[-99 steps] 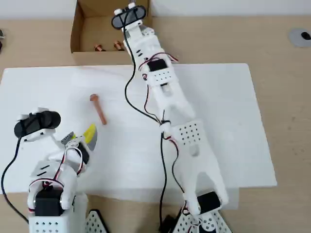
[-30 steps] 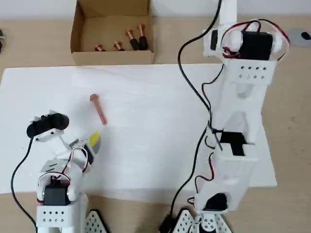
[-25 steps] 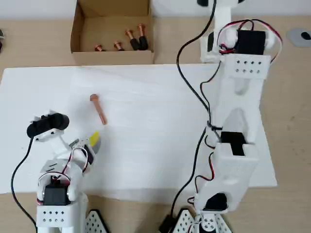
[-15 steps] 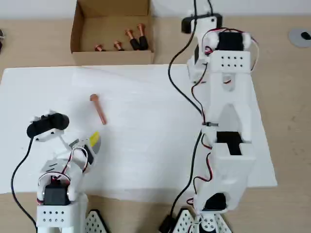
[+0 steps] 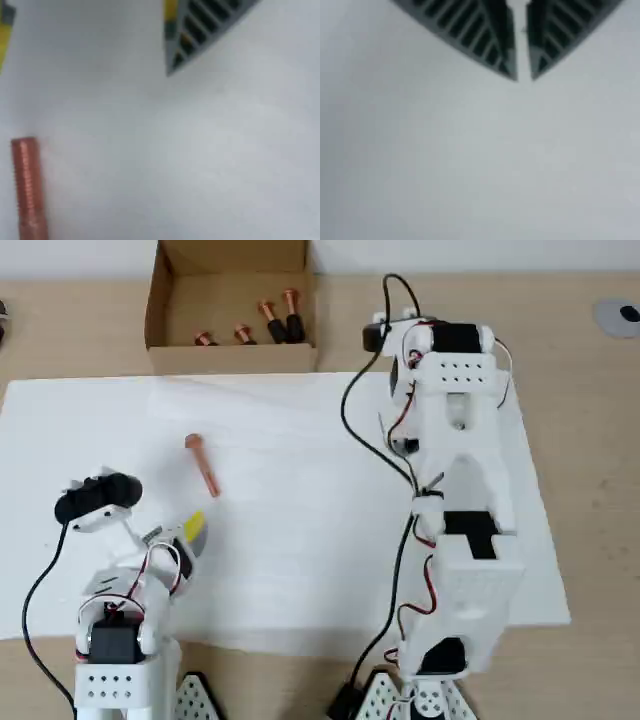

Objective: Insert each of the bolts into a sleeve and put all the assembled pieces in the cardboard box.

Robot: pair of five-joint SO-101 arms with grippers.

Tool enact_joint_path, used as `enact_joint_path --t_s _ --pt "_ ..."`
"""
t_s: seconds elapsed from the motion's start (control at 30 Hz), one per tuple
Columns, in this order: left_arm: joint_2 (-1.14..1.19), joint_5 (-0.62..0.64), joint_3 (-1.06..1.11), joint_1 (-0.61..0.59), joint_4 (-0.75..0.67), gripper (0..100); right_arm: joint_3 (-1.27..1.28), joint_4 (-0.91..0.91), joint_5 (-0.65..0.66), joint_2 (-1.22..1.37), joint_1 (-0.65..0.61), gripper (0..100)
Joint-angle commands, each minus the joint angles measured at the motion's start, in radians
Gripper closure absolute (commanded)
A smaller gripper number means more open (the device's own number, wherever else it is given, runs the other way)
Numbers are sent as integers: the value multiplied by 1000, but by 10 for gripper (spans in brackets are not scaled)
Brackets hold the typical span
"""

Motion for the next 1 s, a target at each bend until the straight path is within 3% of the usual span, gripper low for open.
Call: enact_joint_path --t_s 0.0,0.2,0.33,0.6,0.97 --pt "-7 8 -5 5 -18 770 -44 14 14 -94 31 987" --pt "-7 8 -5 5 -18 770 -15 15 146 -415 50 987" --pt "-7 8 -5 5 -18 770 331 -2 209 -759 58 987" --pt "-7 8 -5 5 -18 770 1095 -381 216 -1274 58 987" --pt "-7 8 -5 5 -18 770 1658 -522 213 -1848 65 987"
